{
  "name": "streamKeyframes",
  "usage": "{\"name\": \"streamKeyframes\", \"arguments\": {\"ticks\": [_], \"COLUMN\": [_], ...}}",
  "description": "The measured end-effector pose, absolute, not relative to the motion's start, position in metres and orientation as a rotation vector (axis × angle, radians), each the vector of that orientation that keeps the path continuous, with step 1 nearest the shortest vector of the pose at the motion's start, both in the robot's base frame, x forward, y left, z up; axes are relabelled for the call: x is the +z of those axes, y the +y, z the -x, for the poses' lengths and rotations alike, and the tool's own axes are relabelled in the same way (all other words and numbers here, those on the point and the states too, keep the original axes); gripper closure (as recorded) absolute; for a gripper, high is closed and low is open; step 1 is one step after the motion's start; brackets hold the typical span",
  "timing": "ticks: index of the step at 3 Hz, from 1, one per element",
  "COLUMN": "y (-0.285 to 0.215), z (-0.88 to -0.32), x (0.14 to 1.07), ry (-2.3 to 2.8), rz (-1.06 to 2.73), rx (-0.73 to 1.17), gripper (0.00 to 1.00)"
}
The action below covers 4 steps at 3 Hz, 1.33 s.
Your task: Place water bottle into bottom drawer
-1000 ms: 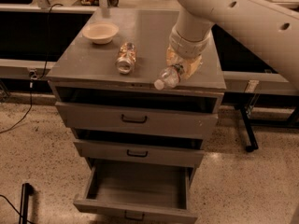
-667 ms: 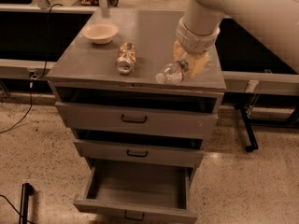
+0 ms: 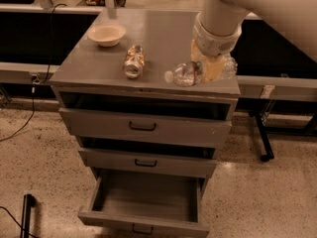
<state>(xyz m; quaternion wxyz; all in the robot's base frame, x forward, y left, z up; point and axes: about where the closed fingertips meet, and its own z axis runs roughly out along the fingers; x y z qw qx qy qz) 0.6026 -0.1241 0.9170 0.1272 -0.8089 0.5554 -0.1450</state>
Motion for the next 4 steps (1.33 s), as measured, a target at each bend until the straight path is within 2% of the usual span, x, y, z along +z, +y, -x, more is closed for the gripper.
{"name": "streamKeyframes", "arguments": {"ticks": [1,2,3,4], "y": [-0.136,-0.151,-0.154,-0.156], "z": [-0.6,-0.563,-0.515,-0.509], "x": [0.905,0.877,0.846,0.839], "ry": [1.711,1.93,2.153,2.258], "rz": [2.322,2.266,2.193,2.097], "rx": [-0.441,-0.445,-0.369,-0.359], "gripper": [1.0,1.0,1.0,1.0]}}
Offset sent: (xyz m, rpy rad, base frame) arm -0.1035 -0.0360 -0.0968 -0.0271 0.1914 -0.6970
